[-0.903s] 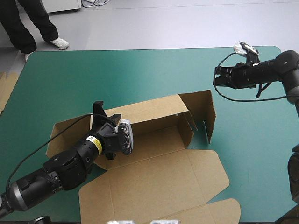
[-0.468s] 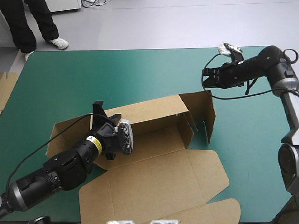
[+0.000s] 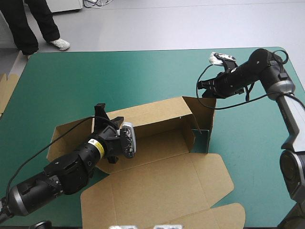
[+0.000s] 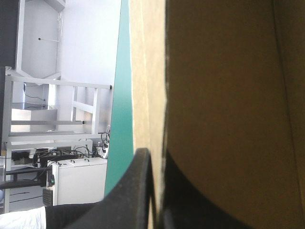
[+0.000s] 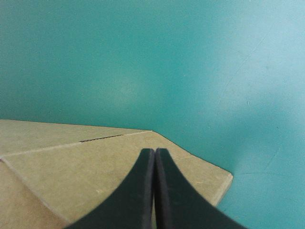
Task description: Fold the box
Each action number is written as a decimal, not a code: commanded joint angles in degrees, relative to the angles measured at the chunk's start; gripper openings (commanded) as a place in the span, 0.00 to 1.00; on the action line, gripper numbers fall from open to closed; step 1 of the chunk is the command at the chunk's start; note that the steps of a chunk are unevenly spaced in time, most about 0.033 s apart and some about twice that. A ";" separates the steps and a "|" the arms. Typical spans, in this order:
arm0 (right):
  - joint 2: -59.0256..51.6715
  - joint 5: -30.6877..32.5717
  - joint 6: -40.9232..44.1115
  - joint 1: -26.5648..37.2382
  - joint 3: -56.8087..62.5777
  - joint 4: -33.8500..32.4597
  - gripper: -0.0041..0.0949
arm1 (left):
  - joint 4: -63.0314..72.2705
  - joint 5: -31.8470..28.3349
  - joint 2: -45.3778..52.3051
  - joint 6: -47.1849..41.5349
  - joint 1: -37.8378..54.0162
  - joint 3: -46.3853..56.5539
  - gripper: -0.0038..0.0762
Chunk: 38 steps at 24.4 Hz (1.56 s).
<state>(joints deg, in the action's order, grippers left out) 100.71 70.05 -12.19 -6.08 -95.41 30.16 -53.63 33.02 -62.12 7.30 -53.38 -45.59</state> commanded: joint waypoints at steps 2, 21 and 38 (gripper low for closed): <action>-5.41 1.19 -0.29 -0.15 -1.63 1.64 0.02 | 3.96 1.01 -0.12 -0.90 -0.39 -0.43 0.04; -17.23 -2.10 -6.47 -0.24 17.89 4.63 0.02 | 4.41 1.41 -1.15 -0.90 -0.39 -0.43 0.04; -22.52 -7.24 -19.30 -3.48 25.56 8.62 0.34 | 4.59 1.19 -1.15 -0.90 -0.39 -0.43 0.04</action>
<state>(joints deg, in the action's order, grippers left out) 80.51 62.90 -30.56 -9.01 -68.50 36.68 -53.80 33.37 -62.93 7.30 -53.38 -45.59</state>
